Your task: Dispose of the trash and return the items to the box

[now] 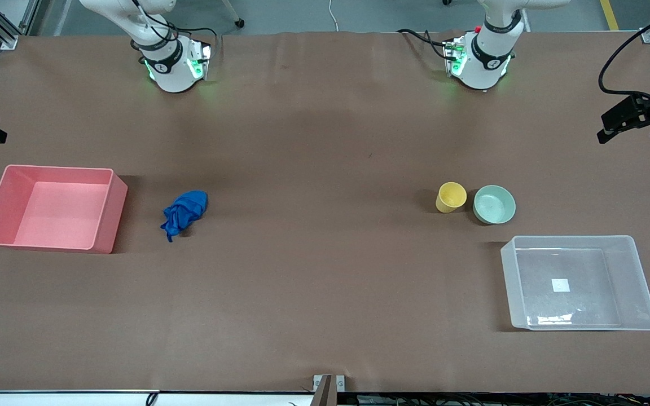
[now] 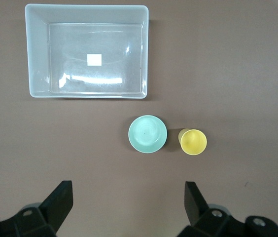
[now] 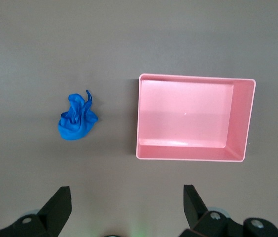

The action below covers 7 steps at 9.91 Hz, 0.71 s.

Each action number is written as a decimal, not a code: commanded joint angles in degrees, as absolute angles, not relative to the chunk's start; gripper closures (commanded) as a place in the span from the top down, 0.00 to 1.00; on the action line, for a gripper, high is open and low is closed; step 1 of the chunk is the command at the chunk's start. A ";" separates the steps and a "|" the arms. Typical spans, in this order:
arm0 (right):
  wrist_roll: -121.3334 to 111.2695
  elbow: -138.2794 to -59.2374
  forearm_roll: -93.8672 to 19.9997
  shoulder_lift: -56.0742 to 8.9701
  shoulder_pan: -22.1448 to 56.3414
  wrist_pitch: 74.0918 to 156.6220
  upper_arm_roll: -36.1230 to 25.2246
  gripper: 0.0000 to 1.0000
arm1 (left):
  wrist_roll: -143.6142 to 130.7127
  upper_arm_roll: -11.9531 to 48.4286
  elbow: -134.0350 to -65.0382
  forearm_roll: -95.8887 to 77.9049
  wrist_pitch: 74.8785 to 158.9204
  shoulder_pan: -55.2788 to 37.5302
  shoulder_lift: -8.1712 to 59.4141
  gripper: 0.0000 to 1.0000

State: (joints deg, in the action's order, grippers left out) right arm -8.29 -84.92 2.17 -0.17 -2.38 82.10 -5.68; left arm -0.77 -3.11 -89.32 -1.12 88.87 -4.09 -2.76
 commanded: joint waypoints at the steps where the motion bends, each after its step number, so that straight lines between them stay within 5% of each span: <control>1: -8.35 -84.11 2.64 -0.18 -2.46 79.21 -5.27 1.00 | -1.76 -2.90 -91.94 -1.49 90.09 -4.04 -3.25 1.00; 7: -7.74 -81.92 0.53 -0.26 -2.55 80.15 -5.45 1.00 | -1.67 -3.25 -91.75 -1.41 92.79 -4.04 0.08 1.00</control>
State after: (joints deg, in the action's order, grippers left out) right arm -8.27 -83.47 1.21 -0.18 -2.41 80.35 -5.77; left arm -1.04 -3.20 -89.47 -1.12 90.74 -4.13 -1.38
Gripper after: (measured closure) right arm 0.000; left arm 0.000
